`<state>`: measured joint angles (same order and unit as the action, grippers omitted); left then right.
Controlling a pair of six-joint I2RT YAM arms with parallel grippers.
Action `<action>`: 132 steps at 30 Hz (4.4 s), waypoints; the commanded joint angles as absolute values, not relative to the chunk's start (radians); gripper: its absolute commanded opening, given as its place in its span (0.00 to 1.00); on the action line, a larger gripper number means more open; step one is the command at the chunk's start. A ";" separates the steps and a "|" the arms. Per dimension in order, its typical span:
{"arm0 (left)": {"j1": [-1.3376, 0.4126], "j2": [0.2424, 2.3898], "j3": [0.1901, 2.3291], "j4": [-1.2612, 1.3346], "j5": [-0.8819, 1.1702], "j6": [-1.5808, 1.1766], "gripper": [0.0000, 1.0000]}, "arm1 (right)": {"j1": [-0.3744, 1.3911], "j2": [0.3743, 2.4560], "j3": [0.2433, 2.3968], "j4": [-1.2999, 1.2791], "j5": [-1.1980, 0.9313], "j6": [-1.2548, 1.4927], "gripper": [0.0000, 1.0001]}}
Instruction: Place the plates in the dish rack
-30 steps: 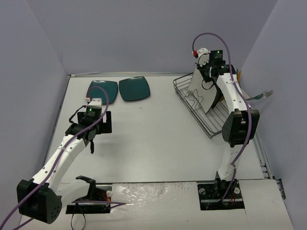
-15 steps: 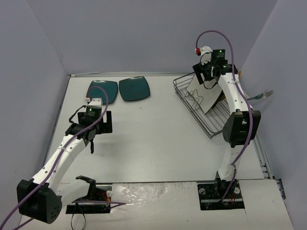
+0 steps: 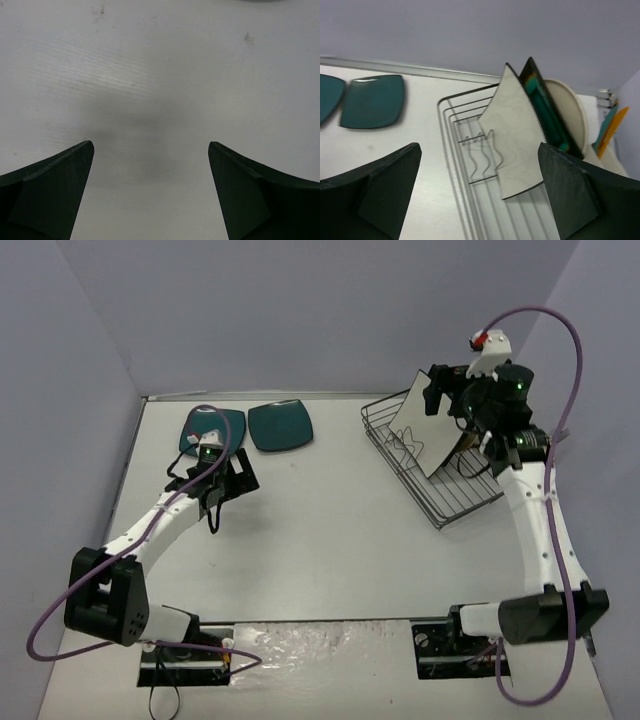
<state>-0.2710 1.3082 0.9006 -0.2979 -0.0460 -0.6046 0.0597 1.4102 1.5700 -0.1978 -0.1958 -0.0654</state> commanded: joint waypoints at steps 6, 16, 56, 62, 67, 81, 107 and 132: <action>-0.239 1.622 1.024 0.196 0.043 -0.958 0.97 | 0.062 1.122 1.096 0.394 -0.466 0.438 1.00; -0.219 1.961 1.142 0.463 0.066 -1.136 0.97 | 0.072 1.045 0.900 0.457 -0.555 0.523 1.00; -0.259 1.934 1.073 0.558 -0.025 -1.367 0.00 | 0.231 1.092 0.806 0.431 -0.531 0.583 1.00; -0.261 1.746 0.906 0.565 0.037 -1.355 0.00 | 0.428 1.129 0.689 0.549 -0.364 0.730 1.00; -0.268 1.569 0.781 0.512 0.084 -1.290 0.00 | 0.506 1.206 0.639 0.635 -0.314 0.835 1.00; -0.263 1.076 0.469 0.434 0.184 -1.335 0.00 | 0.695 1.439 0.494 0.913 -0.134 1.053 1.00; -0.264 0.875 0.352 0.440 0.325 -1.397 0.00 | 0.682 1.693 0.530 1.289 -0.258 1.141 0.96; -0.270 0.915 0.351 0.557 0.379 -1.414 0.00 | 0.573 1.641 0.597 1.222 -0.390 1.075 0.05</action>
